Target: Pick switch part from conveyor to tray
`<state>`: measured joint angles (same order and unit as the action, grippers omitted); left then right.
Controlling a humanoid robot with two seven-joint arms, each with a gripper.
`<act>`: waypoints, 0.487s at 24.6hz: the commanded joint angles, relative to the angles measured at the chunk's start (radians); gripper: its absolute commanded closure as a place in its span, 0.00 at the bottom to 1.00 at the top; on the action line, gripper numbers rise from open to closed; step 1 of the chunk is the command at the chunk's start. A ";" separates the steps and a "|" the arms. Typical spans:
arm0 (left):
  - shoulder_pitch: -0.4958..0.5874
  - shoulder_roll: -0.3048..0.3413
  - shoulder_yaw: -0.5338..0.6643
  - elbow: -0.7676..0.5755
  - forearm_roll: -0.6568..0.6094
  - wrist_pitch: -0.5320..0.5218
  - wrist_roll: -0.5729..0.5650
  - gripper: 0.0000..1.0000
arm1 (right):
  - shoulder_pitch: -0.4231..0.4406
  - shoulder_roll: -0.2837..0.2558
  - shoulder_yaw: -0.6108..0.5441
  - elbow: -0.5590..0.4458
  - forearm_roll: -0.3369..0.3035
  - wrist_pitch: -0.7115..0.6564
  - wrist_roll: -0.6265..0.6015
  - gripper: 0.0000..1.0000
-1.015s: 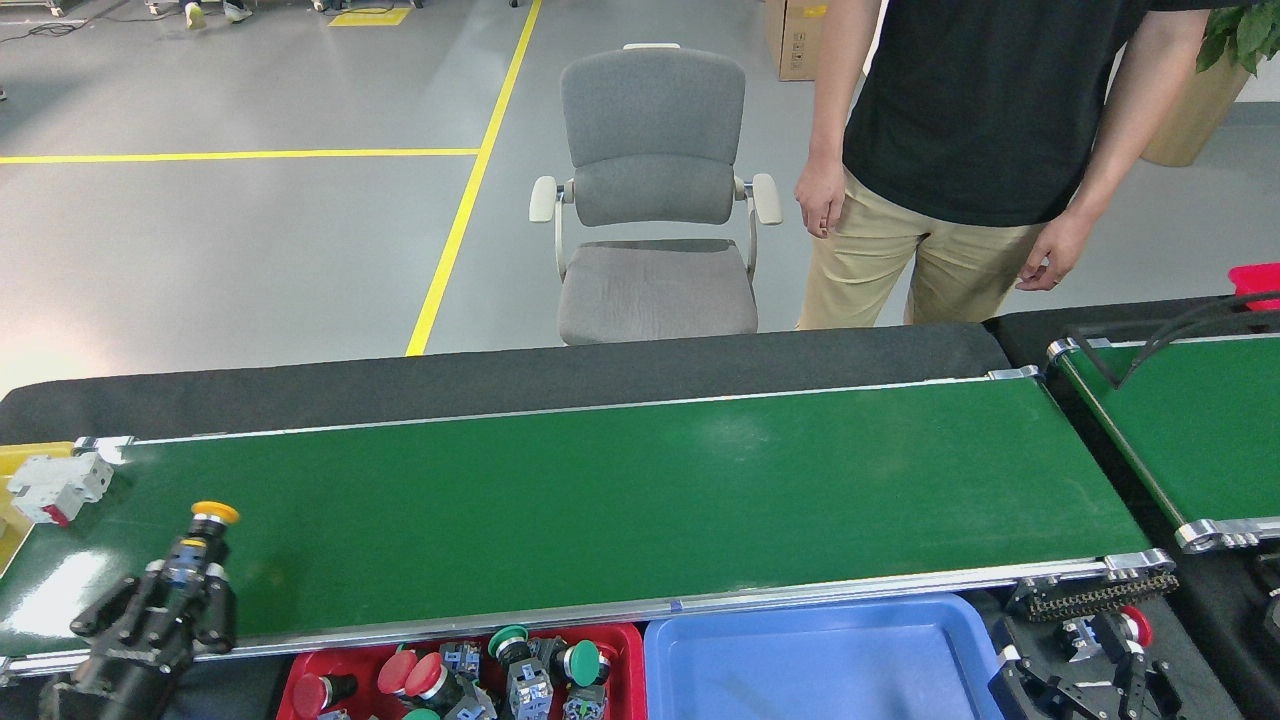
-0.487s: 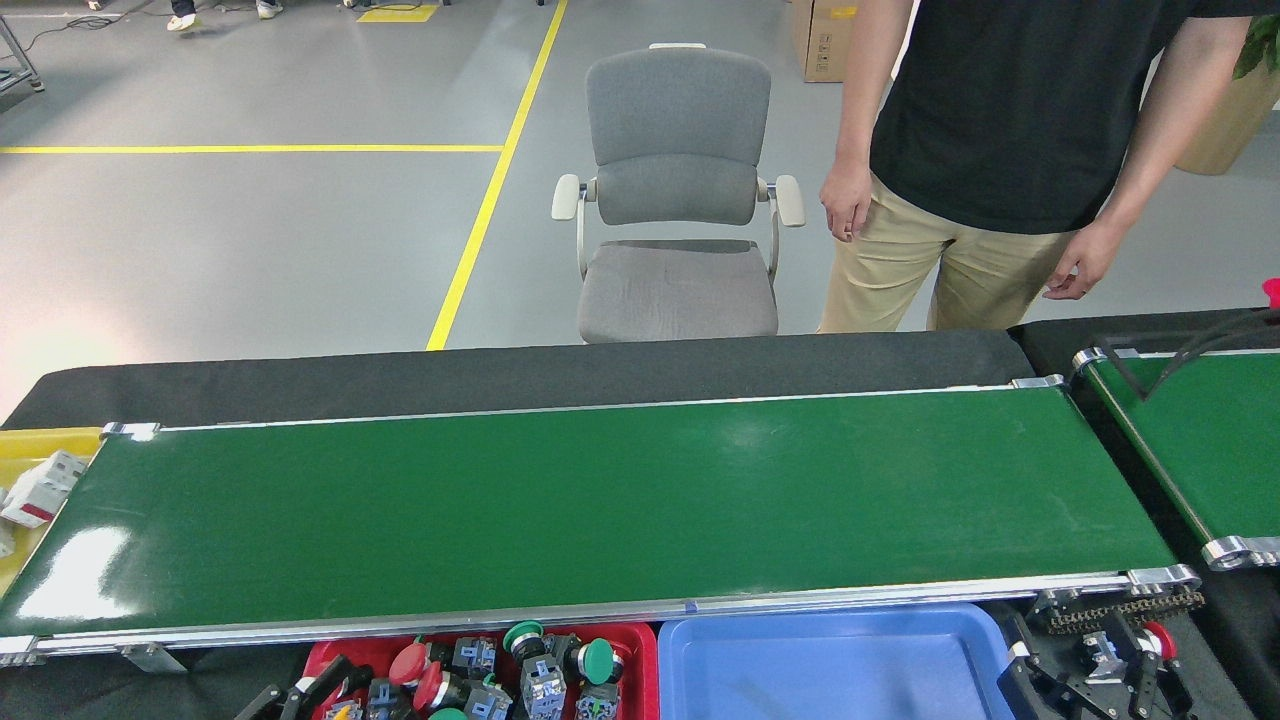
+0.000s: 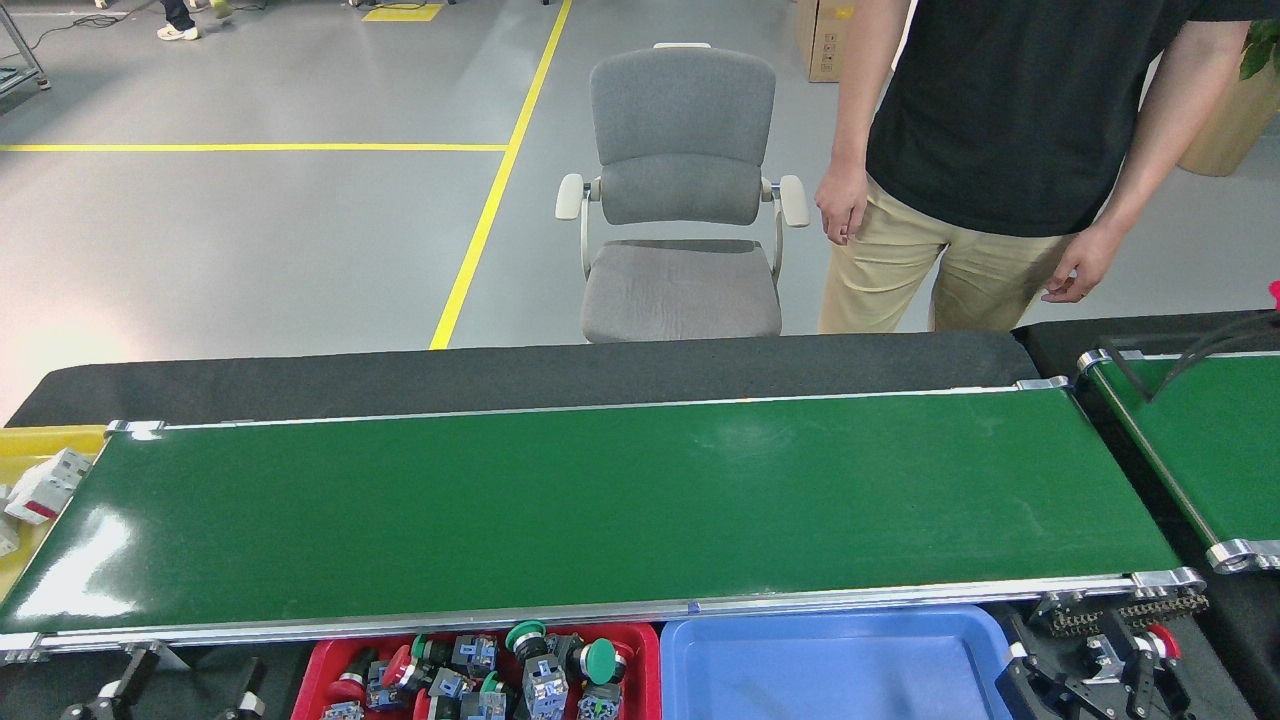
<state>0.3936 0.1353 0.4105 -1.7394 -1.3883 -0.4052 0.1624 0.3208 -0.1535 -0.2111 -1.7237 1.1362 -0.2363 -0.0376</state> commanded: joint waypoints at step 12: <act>0.008 0.040 -0.002 -0.002 0.000 -0.006 -0.012 0.00 | -0.031 -0.003 -0.004 -0.019 0.000 -0.003 0.024 0.02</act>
<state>0.3985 0.1613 0.4050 -1.7347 -1.3891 -0.4077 0.1507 0.2961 -0.1537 -0.2110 -1.7272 1.1362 -0.2348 -0.0198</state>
